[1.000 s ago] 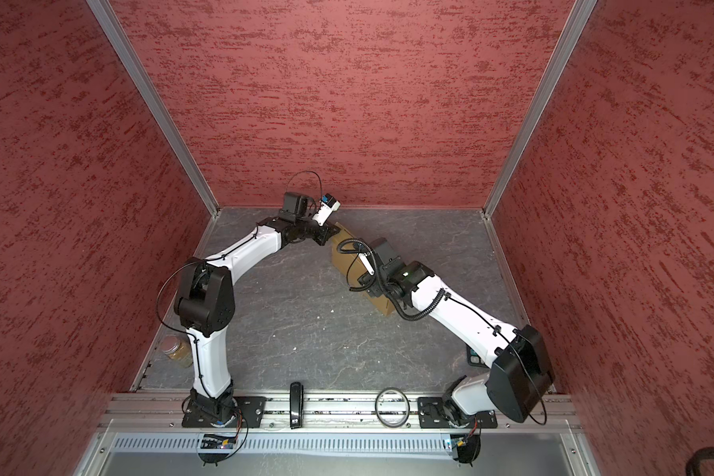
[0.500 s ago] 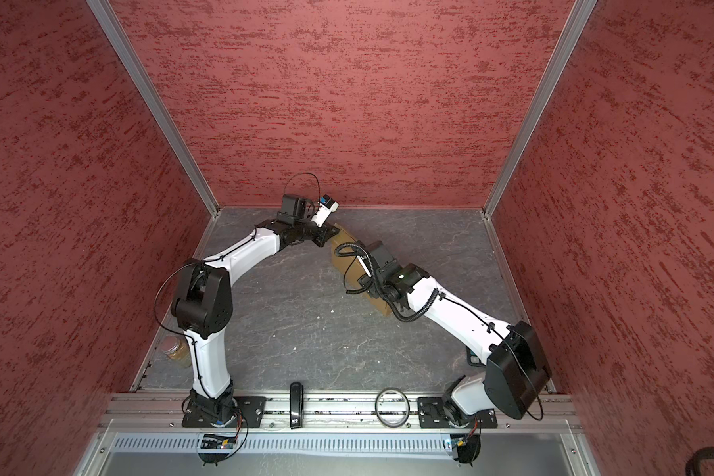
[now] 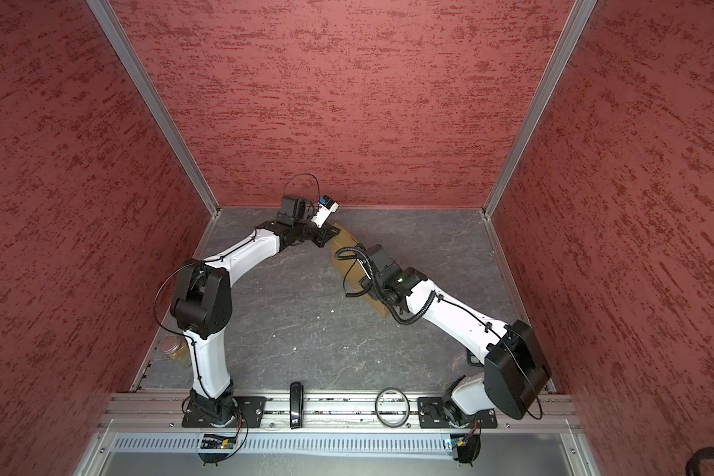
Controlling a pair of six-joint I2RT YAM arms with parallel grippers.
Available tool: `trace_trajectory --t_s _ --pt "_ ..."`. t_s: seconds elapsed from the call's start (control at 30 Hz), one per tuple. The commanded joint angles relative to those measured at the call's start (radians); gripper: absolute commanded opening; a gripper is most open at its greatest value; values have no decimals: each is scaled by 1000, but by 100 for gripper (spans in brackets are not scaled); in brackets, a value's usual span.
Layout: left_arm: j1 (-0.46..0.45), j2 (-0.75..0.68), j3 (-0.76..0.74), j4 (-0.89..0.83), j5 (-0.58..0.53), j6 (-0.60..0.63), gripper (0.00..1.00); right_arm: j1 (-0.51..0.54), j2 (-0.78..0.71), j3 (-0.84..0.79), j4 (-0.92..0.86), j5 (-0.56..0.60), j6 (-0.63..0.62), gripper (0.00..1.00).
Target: Fold the paper box
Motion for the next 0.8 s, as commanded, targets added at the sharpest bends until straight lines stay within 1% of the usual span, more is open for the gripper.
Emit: trace_trajectory --t_s 0.0,0.2,0.4,0.53,0.77 --pt "1 47 -50 -113 -18 -6 12 12 -28 -26 56 43 -24 73" --pt "2 56 -52 -105 -16 -8 11 15 -39 -58 119 69 -58 74" --pt "3 59 -58 -95 -15 -11 11 17 -51 -79 159 76 -80 78" --pt "3 61 -57 -91 -13 -13 11 17 -56 -82 174 74 -89 77" --pt "7 61 -58 -90 -13 -12 15 20 -57 -83 178 70 -92 73"
